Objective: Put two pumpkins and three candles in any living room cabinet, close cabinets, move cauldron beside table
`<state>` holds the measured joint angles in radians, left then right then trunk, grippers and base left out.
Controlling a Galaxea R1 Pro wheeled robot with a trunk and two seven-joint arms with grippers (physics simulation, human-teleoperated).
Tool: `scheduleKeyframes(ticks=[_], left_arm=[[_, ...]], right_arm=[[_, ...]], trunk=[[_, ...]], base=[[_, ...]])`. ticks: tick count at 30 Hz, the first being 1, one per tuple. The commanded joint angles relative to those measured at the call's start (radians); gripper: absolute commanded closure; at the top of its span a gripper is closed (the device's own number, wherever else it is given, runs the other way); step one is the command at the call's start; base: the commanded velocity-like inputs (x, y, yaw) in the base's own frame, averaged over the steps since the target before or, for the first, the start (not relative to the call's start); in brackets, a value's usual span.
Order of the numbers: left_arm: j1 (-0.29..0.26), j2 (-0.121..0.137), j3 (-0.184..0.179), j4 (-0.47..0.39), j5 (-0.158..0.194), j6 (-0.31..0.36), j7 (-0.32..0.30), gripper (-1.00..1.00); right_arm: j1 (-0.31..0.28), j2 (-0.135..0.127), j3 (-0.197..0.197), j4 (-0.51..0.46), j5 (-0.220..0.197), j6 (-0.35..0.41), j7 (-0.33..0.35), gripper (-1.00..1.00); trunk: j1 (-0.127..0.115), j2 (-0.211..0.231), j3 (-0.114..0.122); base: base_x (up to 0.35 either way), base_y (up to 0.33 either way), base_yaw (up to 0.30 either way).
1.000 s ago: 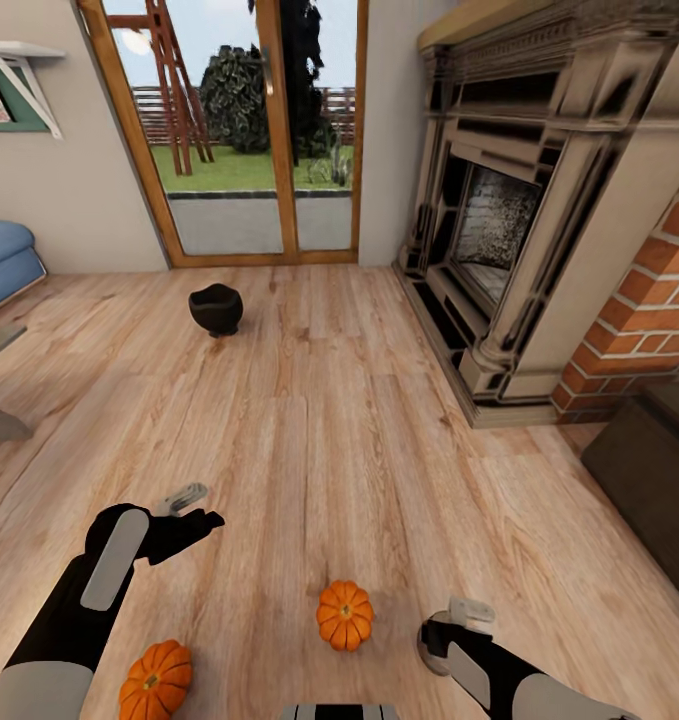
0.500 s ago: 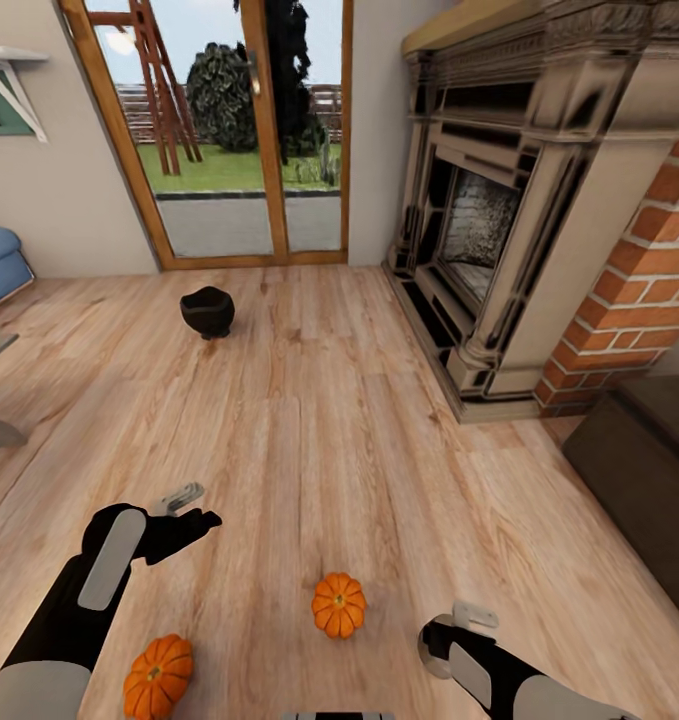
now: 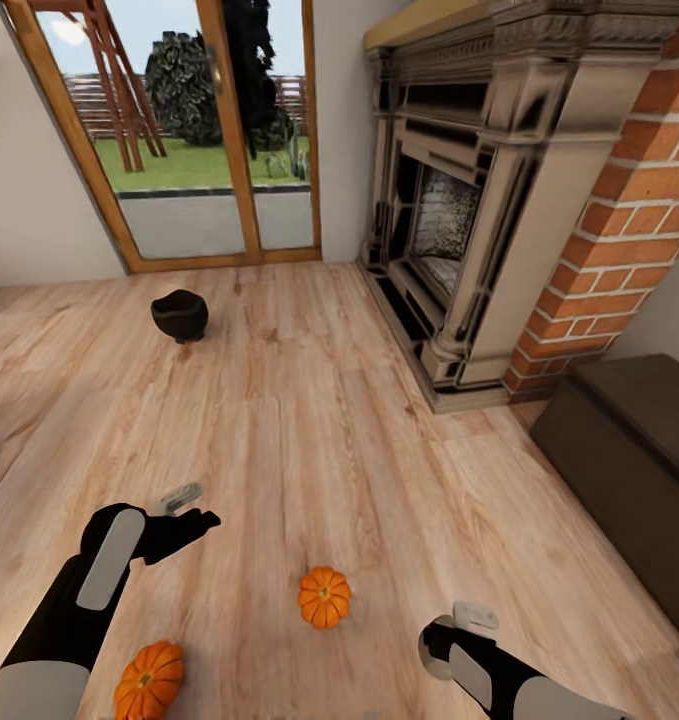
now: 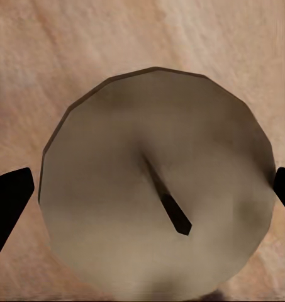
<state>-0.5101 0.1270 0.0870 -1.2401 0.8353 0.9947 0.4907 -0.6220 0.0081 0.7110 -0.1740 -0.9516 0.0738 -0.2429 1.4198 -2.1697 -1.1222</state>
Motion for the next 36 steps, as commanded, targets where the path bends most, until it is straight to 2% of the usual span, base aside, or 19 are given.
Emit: scheduleKeyframes(ticks=[1,11,18,36], left_arm=[[0.0,0.0,0.0,-0.001,0.01,0.002,0.009,-1.0],[0.0,0.0,0.0,-0.001,0.011,0.002,0.009,-1.0],[0.001,-0.001,0.0,-0.002,0.01,0.002,0.009,-1.0],[0.001,0.0,0.0,-0.002,0.01,0.002,0.009,-1.0]], right_arm=[[0.0,0.0,0.007,-0.002,-0.004,0.004,-0.007,1.0],[0.001,0.0,0.008,-0.002,-0.004,0.003,-0.007,1.0],[0.001,0.0,0.008,-0.002,-0.004,0.003,-0.007,1.0],[0.001,0.0,0.008,-0.001,-0.004,0.003,-0.007,1.0]], trunk=[[-0.004,0.007,0.002],[-0.043,0.077,0.033],[-0.043,0.077,0.033],[-0.043,0.077,0.032]], base=[[-0.236,0.109,-0.061],[-0.25,0.159,-0.011],[-0.038,0.031,-0.043],[-0.001,0.0,-0.262]])
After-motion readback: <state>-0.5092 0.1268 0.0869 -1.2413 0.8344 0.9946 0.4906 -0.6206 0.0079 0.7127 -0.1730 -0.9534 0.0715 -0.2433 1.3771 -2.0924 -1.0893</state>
